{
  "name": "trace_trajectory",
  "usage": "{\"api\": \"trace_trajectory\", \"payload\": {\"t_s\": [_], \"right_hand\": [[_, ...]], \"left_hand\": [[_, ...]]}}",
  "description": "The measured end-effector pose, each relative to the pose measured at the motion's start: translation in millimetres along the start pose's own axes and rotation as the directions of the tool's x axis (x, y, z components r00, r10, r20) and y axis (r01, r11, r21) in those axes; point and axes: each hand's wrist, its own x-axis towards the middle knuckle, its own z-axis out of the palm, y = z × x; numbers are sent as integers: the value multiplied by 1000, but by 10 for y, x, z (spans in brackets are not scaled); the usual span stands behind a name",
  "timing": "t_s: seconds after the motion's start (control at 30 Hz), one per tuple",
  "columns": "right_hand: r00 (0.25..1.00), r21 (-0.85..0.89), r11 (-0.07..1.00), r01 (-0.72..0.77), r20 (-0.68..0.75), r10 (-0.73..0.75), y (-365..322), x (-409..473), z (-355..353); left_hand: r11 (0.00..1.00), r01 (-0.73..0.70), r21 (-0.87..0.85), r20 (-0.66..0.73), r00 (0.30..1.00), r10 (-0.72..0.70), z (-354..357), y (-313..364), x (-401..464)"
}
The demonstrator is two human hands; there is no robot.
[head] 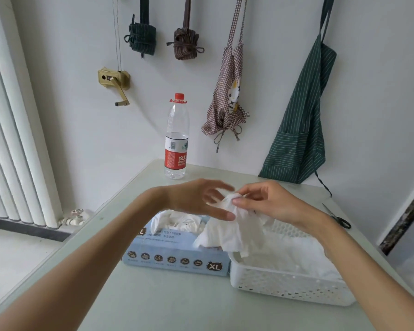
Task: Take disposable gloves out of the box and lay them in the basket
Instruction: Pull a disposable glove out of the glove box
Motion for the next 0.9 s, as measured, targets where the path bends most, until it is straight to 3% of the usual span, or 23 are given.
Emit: {"api": "trace_trajectory", "payload": {"t_s": [0.1,0.2,0.23,0.3,0.37,0.4,0.43,0.5,0.57,0.63,0.8,0.9], "right_hand": [[998,-75,995,-66,8,67,54,-205,-225],[979,-156,967,-203,4,206,203,-410,-442],[972,-155,959,-236,-53,231,260,-445,-476],[931,-155,954,-255,-305,199,416,-454,-488],[823,-185,967,-178,-566,43,493,-464,-394],[782,-175,981,-87,-622,-42,500,-477,-335],[782,-138,990,17,-615,-99,468,-494,-260],[875,-82,985,149,-452,-170,408,-537,-84],[943,-192,973,129,-280,-180,448,-548,69],[949,-339,933,117,-240,-206,574,-510,115],[965,-460,882,105,-166,-201,636,-512,-52],[994,-493,866,81,-28,-109,671,-557,-105]], "left_hand": [[996,-20,83,-42,999,23,62,39,106],[1000,-22,-1,-76,997,22,115,75,153],[999,-14,-51,-75,997,10,144,107,166],[981,35,-191,-111,992,-57,240,165,235],[917,92,-388,-175,969,-171,391,207,355],[863,109,-493,-195,953,-231,477,219,434],[794,120,-595,-200,935,-291,556,224,489],[686,137,-715,-175,915,-365,686,208,604],[645,152,-749,-139,915,-377,771,187,680],[606,142,-783,-111,926,-361,813,174,726],[449,114,-886,-51,940,-339,796,171,763],[343,105,-934,-22,938,-345,777,222,799]]}}
